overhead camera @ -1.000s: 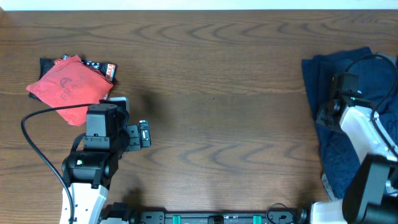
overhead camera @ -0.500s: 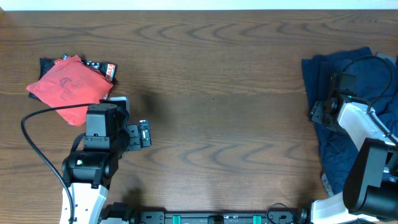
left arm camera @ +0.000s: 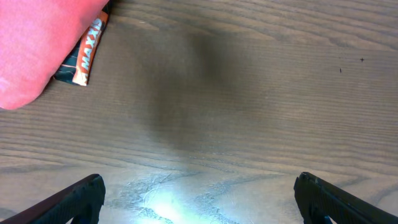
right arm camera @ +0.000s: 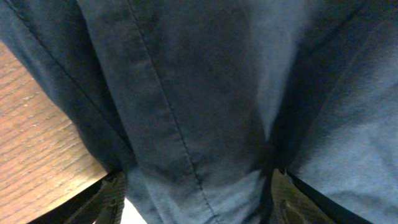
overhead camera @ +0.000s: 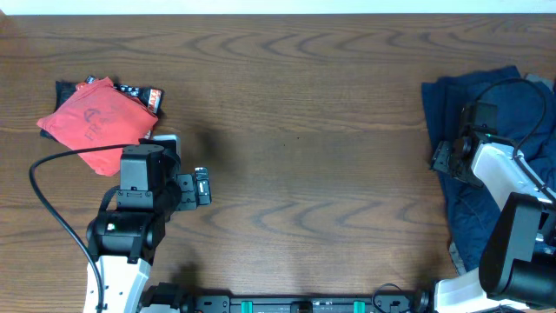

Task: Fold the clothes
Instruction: 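Move the right gripper over the navy pants pile and grasp its edge, then pull the navy pants with the right gripper toward the table center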

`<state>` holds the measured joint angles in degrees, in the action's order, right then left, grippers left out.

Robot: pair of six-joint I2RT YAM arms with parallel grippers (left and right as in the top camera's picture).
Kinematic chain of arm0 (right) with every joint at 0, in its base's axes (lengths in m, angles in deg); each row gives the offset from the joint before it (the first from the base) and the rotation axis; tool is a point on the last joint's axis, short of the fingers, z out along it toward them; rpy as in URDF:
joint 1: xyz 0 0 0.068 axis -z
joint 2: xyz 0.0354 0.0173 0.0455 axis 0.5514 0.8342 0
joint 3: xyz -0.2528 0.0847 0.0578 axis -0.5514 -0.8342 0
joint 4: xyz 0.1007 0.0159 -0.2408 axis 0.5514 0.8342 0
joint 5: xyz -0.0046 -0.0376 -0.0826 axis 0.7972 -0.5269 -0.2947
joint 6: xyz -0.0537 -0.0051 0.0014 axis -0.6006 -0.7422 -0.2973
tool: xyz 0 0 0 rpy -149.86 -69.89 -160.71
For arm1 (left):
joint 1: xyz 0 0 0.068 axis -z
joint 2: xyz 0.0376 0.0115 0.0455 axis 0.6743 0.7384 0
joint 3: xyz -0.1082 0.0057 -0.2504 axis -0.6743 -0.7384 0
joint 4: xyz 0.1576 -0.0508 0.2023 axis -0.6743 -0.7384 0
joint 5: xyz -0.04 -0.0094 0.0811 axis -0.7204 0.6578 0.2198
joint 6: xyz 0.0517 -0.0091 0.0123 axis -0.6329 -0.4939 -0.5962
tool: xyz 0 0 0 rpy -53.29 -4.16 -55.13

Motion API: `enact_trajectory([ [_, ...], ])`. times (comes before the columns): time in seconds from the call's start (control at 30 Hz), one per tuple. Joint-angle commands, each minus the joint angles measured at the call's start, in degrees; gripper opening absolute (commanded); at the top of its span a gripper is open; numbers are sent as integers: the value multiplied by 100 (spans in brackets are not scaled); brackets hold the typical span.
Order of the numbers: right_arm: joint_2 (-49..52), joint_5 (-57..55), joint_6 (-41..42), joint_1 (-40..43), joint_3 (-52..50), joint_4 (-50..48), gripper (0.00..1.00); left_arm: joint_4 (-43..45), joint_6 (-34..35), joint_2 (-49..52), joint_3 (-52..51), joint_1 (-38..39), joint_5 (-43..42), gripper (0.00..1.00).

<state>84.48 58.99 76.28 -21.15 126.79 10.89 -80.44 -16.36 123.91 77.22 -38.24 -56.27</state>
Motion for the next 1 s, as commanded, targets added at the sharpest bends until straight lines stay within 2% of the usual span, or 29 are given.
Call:
enact_trajectory([
  [0.0, 39, -214, 76, 39, 50, -2, 72, 11, 52, 2, 114, -33, -15, 98],
  [0.23, 39, -216, 74, 39, 48, 31, 64, 11, 55, 2, 114, -33, -15, 98],
  [0.3, 39, -238, 74, 39, 31, 57, 60, 9, 52, 2, 114, -33, -15, 98],
  [0.63, 39, -343, 114, 42, -278, -155, 53, 11, 52, 2, 114, -33, -15, 98],
  [0.73, 39, -341, 116, 42, -278, -166, 39, 11, 52, 2, 114, -33, -15, 98],
  [0.93, 37, -341, 116, 42, -245, -170, 3, 13, 52, 2, 114, -33, -13, 98],
  [0.97, 37, -339, 116, 42, -223, -168, 1, 13, 52, 2, 114, -33, -15, 98],
])
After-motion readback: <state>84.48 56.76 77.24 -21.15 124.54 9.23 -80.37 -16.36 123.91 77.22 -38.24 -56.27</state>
